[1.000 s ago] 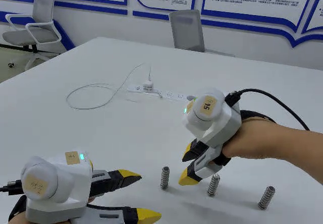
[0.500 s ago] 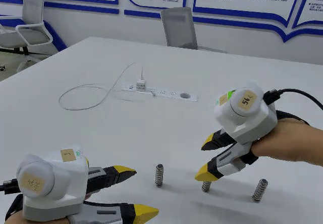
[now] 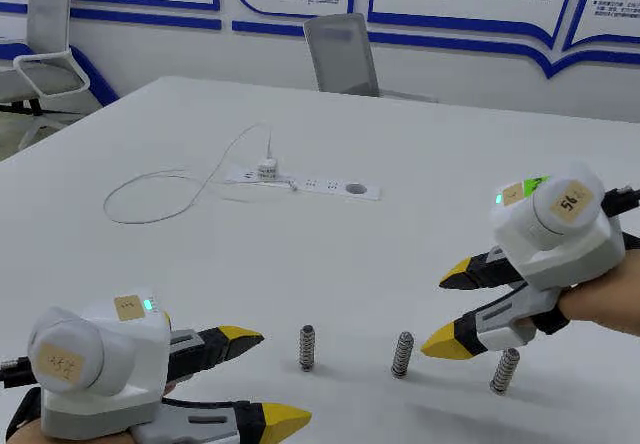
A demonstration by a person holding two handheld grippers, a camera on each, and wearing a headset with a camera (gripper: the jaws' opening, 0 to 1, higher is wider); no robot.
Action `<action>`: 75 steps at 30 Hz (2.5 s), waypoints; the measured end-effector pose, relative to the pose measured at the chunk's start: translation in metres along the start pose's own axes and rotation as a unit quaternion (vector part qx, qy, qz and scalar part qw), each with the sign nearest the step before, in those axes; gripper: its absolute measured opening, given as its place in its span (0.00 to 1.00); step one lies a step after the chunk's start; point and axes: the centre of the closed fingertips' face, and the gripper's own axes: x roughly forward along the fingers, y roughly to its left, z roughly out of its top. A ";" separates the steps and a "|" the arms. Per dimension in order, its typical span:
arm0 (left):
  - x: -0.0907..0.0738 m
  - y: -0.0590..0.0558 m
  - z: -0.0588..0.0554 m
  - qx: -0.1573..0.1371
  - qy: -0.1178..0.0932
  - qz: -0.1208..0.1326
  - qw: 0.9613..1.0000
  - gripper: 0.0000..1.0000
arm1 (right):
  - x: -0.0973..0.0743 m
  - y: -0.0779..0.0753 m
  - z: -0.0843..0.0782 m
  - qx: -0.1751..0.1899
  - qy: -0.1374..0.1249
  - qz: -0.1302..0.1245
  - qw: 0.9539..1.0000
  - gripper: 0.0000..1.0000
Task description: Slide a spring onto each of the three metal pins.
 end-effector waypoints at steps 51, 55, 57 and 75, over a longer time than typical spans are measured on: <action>-0.008 -0.003 -0.009 -0.013 -0.003 0.010 1.000 0.67 | -0.058 0.031 -0.066 0.112 -0.156 -0.107 0.976 0.67; -0.008 -0.004 -0.012 -0.013 -0.001 0.010 1.000 0.67 | -0.057 0.032 -0.068 0.118 -0.160 -0.107 0.974 0.67; -0.008 -0.004 -0.013 -0.014 -0.001 0.010 1.000 0.67 | -0.056 0.032 -0.068 0.120 -0.160 -0.107 0.974 0.67; -0.007 -0.003 -0.017 -0.018 0.000 0.011 1.000 0.67 | -0.056 0.029 -0.074 0.129 -0.161 -0.113 0.972 0.68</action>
